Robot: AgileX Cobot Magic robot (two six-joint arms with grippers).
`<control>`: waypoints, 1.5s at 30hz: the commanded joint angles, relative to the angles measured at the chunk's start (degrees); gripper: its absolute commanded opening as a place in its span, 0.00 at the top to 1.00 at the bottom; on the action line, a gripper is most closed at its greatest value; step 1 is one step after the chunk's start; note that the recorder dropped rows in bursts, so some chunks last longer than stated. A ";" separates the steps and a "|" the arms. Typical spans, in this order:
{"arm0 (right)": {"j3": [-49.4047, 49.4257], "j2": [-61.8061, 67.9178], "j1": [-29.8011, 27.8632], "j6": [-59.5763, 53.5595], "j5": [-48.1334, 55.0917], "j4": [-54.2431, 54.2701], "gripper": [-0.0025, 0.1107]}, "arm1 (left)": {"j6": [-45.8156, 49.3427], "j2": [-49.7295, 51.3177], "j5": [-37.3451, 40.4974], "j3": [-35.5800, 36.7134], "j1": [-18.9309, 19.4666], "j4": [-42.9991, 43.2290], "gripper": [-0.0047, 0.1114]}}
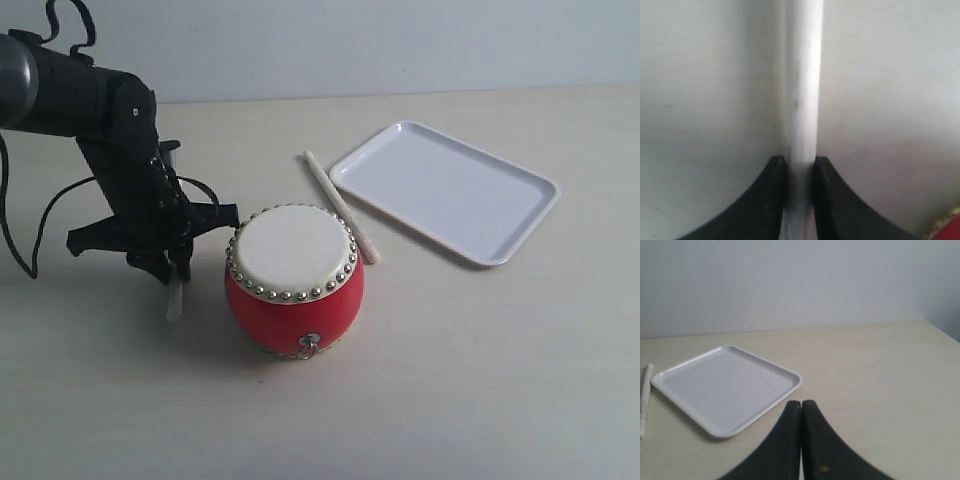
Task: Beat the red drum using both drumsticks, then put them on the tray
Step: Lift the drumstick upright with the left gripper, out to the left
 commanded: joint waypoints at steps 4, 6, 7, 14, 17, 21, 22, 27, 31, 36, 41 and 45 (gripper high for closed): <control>0.25 -0.38 -0.24 -0.29 -0.31 -0.08 0.98 | 8.76 -9.83 -5.46 5.33 3.69 -2.35 0.96; 0.25 -0.38 -0.24 -0.29 -0.31 -0.08 0.98 | 10.06 -14.53 -11.09 9.89 3.68 -3.24 0.96; 0.25 -0.38 -0.24 -0.29 -0.31 -0.08 0.98 | 10.52 -17.05 -13.48 11.93 3.68 -3.38 0.96; 0.25 -0.38 -0.24 -0.29 -0.31 -0.08 0.98 | 17.05 -34.23 -24.85 30.82 4.02 -4.96 0.96; 0.25 -0.38 -0.24 -0.29 -0.31 -0.08 0.98 | 17.65 -40.53 -25.37 36.25 5.68 -4.96 0.96; 0.25 -0.38 -0.24 -0.29 -0.31 -0.08 0.98 | 18.23 -51.63 -27.38 41.52 8.08 -5.20 0.96; 0.25 -0.38 -0.24 -0.29 -0.31 -0.08 0.98 | 18.23 -54.13 -28.23 42.42 8.19 -5.20 0.96; 0.25 -0.38 -0.24 -0.21 -0.39 -0.08 0.98 | 18.60 -63.70 -27.41 44.88 8.06 -5.64 0.96; 0.25 -0.38 -0.24 -0.21 -0.50 -0.08 0.98 | 19.06 -69.29 -25.93 45.88 4.61 -5.64 0.96; 0.25 -0.38 -0.24 -0.34 -0.50 -0.83 0.98 | 21.92 -75.40 -25.65 46.02 2.56 -5.64 0.96; 0.25 -0.38 -0.24 -0.34 -0.50 -0.61 0.98 | 21.80 -78.76 -26.35 46.02 2.56 -5.53 0.96; 0.25 -0.38 -0.24 -0.45 -0.75 -0.63 0.98 | 21.72 -79.30 -27.38 46.02 2.56 -5.53 0.96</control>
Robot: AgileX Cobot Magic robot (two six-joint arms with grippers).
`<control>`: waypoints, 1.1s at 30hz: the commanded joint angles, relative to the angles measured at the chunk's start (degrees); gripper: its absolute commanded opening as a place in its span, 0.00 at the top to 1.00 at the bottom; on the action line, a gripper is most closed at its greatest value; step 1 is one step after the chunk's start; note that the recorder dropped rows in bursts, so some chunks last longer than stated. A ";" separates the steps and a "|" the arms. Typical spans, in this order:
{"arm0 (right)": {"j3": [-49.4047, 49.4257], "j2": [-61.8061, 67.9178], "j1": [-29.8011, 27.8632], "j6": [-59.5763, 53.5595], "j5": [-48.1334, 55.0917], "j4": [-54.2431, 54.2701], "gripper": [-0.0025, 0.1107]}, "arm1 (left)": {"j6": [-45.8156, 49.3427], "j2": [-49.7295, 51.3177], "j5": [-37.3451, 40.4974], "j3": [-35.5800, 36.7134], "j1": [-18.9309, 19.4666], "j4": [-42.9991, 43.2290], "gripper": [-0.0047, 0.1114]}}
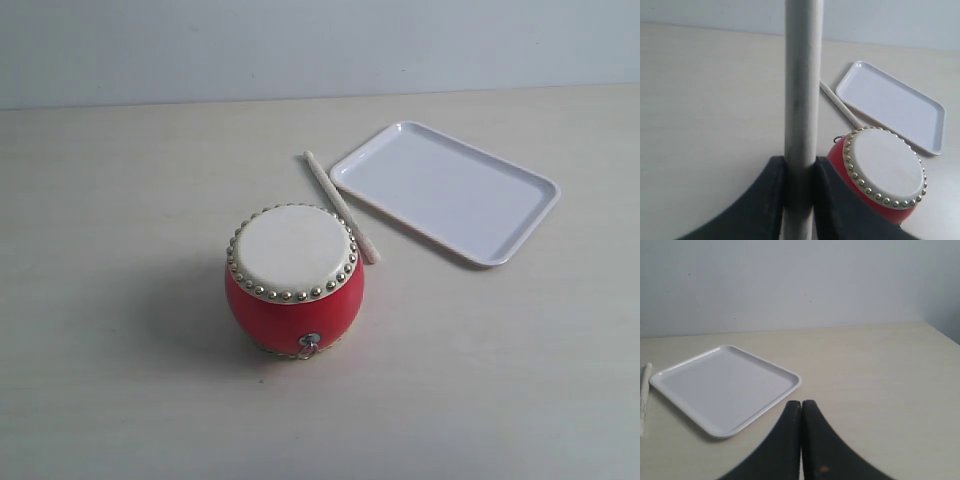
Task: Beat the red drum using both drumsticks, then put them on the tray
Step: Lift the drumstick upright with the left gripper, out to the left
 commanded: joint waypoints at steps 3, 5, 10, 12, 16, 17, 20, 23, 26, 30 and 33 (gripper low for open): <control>0.25 -0.38 -0.24 -0.45 -0.75 -0.29 0.98 | 0.24 -0.76 -1.69 0.31 -0.26 -0.26 0.96; 0.25 -0.38 -0.24 -0.45 -0.75 -0.29 0.98 | 0.24 -0.76 -1.83 0.31 -0.26 -0.26 0.96; 0.25 -0.38 -0.24 -0.44 -0.75 -0.11 0.98 | 0.37 -0.76 -3.08 0.31 -0.26 -0.26 0.96; 0.25 -0.38 -0.24 -0.44 -0.75 -0.11 0.98 | 0.65 -0.76 -3.55 0.31 -0.26 -0.26 0.96; 0.25 -0.38 -0.24 -0.44 -0.75 -0.11 0.98 | 2.22 -0.76 -4.32 0.31 -0.26 -0.26 0.96; 0.25 -0.38 -0.24 -0.32 -0.75 -0.35 0.98 | 2.38 -0.76 -4.46 0.31 -0.26 -0.26 0.96; 0.25 -0.38 -0.24 -0.34 -0.75 -0.35 0.98 | 2.38 -0.54 -4.70 0.31 -0.26 -0.26 0.96; 0.25 -0.38 -0.24 -0.34 -0.75 -0.35 0.98 | 2.38 -0.54 -4.81 0.31 -0.26 -0.26 0.96; 0.25 -0.38 -0.24 -0.45 -0.75 -0.48 0.98 | 2.38 -0.54 -5.45 0.94 -0.26 -0.26 0.96; 0.25 -0.38 -0.24 -0.23 -1.24 -3.00 0.98 | 2.38 -0.54 -6.49 2.42 -0.26 -0.26 0.96; 0.25 -0.38 -0.24 -0.23 -7.19 -1.05 0.98 | 2.38 -0.54 -7.53 3.15 -0.26 -0.26 0.96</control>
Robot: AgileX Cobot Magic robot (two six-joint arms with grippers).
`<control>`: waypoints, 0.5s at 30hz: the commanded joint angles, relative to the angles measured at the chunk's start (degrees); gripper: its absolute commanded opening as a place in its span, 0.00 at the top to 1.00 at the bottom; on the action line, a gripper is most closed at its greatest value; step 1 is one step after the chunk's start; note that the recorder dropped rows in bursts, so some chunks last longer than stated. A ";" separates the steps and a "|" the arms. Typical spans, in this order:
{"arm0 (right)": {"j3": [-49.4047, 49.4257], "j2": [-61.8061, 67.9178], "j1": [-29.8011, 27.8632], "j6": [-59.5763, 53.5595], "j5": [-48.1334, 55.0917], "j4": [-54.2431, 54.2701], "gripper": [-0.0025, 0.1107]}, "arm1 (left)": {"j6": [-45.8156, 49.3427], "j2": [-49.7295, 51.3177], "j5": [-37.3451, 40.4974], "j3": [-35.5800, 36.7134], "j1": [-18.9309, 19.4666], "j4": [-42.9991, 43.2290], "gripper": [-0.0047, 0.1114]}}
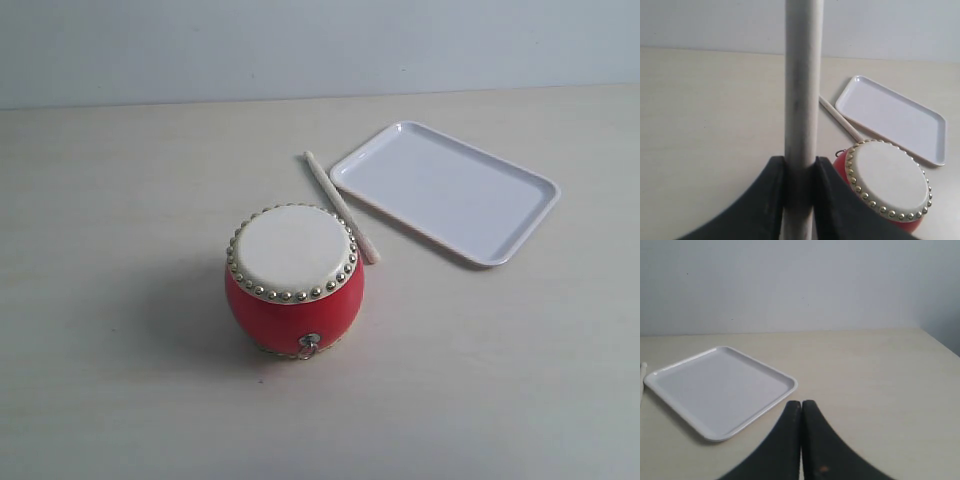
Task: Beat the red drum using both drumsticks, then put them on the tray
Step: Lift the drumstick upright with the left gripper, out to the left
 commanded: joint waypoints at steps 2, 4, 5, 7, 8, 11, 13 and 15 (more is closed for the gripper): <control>0.25 -0.38 -0.24 -0.23 -14.24 2.15 0.98 | 0.41 -0.06 -3.06 1.04 -0.26 -0.26 0.96; 0.25 -0.38 -0.24 -0.57 -22.66 1.87 0.98 | 0.41 -0.06 -4.10 1.04 -0.26 -0.26 0.96; 0.25 -0.38 -0.24 -0.57 -24.18 1.97 0.98 | 0.41 -0.06 -4.47 1.04 -0.26 -0.26 0.96; 0.25 -0.38 -0.24 -0.88 -24.91 1.96 0.98 | 0.41 -0.06 -4.47 1.04 -0.26 -0.26 0.96; 0.25 -0.38 -0.24 -0.08 -25.71 2.59 0.98 | 0.41 -0.06 -4.47 1.04 -0.26 -0.26 0.96; 0.25 -0.38 -0.24 18.65 -35.08 13.63 0.98 | 0.41 -0.06 -4.47 1.04 -0.26 -0.26 0.96; 0.25 -0.38 -0.24 22.54 -36.94 23.32 0.98 | 0.41 0.86 -4.71 1.04 -0.26 -0.26 0.96; 0.25 -0.38 -0.24 29.18 -35.94 30.38 0.98 | 0.17 2.63 -5.39 1.04 -0.26 -0.37 0.96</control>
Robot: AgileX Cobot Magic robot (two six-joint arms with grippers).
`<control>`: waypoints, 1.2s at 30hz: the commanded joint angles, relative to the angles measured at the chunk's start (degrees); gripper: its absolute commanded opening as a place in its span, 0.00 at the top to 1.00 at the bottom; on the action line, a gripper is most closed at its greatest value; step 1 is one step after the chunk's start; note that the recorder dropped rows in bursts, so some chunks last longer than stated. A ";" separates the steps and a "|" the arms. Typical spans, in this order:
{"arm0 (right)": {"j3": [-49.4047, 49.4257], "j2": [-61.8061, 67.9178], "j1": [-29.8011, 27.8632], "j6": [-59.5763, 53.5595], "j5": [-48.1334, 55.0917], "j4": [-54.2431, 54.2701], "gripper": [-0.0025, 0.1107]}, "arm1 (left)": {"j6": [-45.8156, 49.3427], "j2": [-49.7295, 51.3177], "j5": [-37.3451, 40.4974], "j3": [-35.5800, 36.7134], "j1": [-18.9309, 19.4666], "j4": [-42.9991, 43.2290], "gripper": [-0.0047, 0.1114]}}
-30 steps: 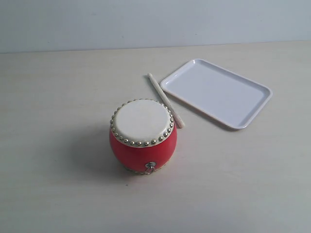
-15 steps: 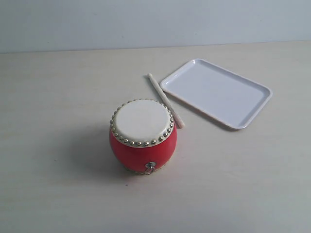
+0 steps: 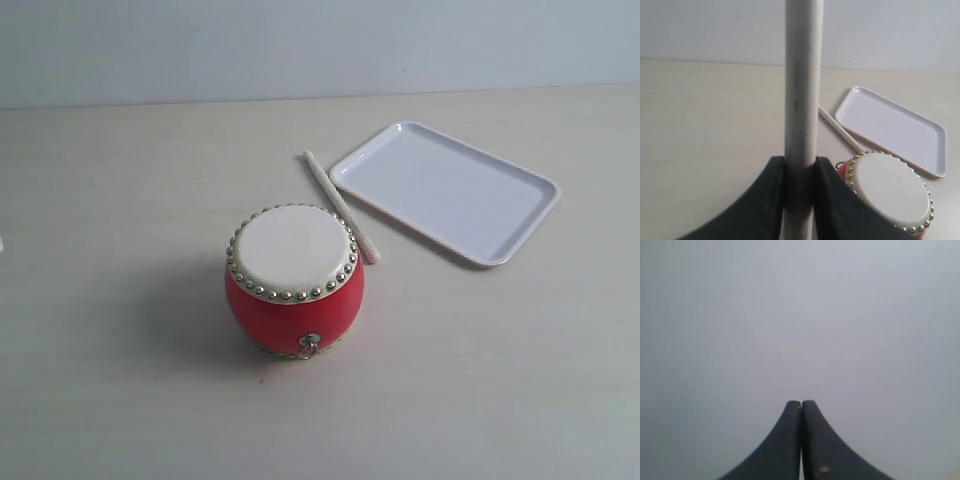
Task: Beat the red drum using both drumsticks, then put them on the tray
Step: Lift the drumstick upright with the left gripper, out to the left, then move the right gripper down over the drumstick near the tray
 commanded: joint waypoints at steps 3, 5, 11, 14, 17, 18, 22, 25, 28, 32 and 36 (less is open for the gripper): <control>-4.43 0.71 -0.24 8.73 21.59 6.35 0.98 | -0.72 3.46 -3.38 0.15 -0.36 -0.37 0.96; -8.28 4.49 -0.24 4.86 29.81 4.08 0.98 | -0.72 3.46 -3.38 0.15 -0.36 -0.37 0.96; -19.70 23.70 -0.24 -13.84 33.07 4.26 0.98 | -0.50 3.58 -3.36 0.15 -0.36 -0.37 0.96; -26.56 35.50 -0.24 -16.49 35.33 6.58 0.98 | -0.47 3.61 -3.03 0.15 -0.36 -0.37 0.96; -31.20 44.58 -0.24 -16.57 29.54 9.79 0.98 | -0.47 3.61 -2.81 0.15 -0.36 -0.37 0.96; -31.84 47.48 -0.24 -16.57 27.05 11.33 0.98 | -0.47 3.61 -2.81 0.15 -0.36 -0.37 0.96; -39.48 58.03 0.57 -25.52 30.03 13.67 0.98 | -0.47 3.61 -2.81 0.15 -0.36 -0.37 0.96; -50.06 66.96 4.00 -36.07 40.88 13.91 0.98 | -0.47 3.61 -2.16 0.15 -0.36 -0.37 0.96; -60.54 76.31 8.24 -42.67 53.47 13.74 0.98 | -0.47 3.61 -1.93 0.15 -0.36 -0.25 0.96; -71.32 89.09 13.48 -44.87 64.21 10.14 0.98 | -0.35 3.61 -1.93 0.15 -0.36 -0.13 0.96; -78.94 98.96 18.28 -44.20 73.91 1.99 0.98 | -0.35 3.61 -1.93 0.15 -0.36 -0.13 0.96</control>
